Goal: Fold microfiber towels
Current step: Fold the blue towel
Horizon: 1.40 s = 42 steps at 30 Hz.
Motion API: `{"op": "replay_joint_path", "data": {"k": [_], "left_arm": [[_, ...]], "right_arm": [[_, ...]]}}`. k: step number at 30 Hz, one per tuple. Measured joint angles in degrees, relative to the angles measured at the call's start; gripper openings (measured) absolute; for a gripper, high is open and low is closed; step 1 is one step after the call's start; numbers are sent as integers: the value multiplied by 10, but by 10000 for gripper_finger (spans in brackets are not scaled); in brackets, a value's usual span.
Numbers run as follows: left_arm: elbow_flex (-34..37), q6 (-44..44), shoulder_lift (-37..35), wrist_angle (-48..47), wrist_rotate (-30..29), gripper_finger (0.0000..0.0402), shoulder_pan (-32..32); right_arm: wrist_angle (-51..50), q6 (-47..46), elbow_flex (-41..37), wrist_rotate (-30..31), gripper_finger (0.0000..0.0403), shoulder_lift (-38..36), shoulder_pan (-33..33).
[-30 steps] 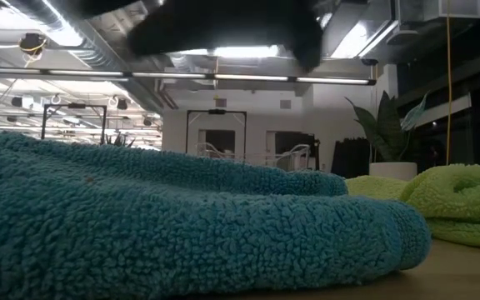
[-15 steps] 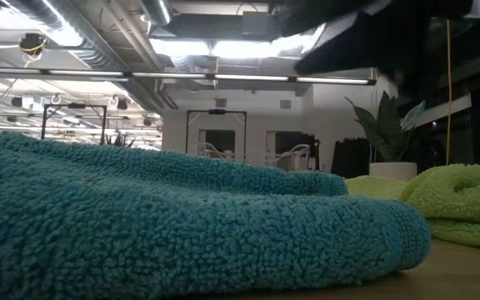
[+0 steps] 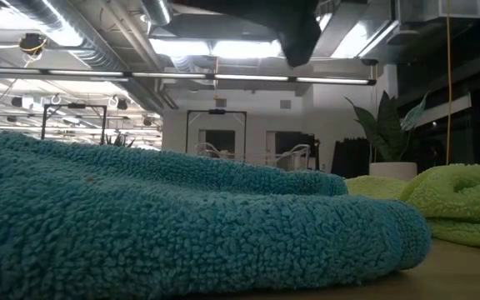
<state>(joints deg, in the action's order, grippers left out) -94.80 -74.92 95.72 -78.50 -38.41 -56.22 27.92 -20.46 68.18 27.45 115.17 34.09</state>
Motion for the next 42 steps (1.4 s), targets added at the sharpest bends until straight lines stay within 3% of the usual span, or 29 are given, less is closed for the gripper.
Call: {"op": "replay_joint_path", "data": {"k": [4,9,17,42], "left_arm": [[0,-8,0,1,0,161,13],[0,-12,0,1,-3,161,32],[0,-12,0,1,-3,161,60],[0,-15,0,1,-3,161,65]], "right_arm": [[13,-2,-12,-53,135,6,-5],[17,27,-29,-57,135,11,-6],[155,27,-23,-78,135,90,-7],[167,90,-23,-107,135,148,-19]]}}
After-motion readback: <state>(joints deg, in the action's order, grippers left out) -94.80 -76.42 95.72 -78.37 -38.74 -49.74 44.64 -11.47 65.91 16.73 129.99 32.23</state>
